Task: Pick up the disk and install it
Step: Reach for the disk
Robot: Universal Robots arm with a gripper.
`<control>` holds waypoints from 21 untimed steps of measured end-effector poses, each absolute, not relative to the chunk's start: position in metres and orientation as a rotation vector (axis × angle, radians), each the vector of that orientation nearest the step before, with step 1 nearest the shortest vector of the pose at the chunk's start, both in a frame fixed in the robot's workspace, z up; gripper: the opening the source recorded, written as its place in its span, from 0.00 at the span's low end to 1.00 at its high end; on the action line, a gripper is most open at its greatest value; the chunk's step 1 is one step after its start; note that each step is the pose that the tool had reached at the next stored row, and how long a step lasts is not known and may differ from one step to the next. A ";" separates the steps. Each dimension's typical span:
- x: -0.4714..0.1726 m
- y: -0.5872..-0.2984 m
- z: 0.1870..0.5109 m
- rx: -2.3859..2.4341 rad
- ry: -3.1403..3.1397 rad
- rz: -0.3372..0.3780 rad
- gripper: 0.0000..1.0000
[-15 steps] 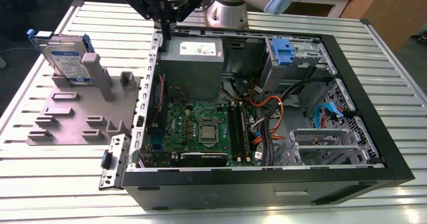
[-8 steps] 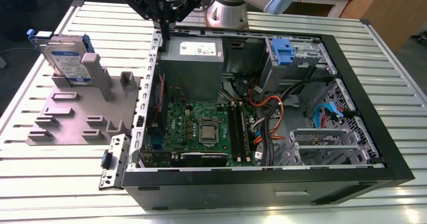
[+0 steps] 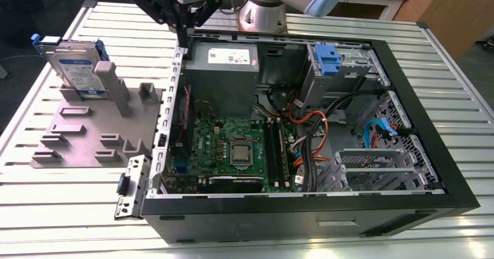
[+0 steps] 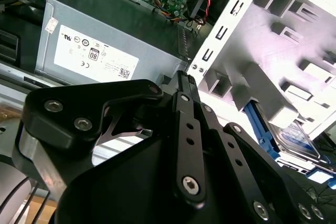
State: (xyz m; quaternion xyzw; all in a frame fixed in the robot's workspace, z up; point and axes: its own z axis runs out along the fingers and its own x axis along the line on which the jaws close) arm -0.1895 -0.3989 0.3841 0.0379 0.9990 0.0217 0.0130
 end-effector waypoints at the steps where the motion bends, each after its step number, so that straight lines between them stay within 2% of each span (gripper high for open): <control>1: -0.190 -0.399 0.384 0.118 3.113 0.068 0.11; 21: -0.201 -0.399 0.384 0.118 3.113 0.068 0.11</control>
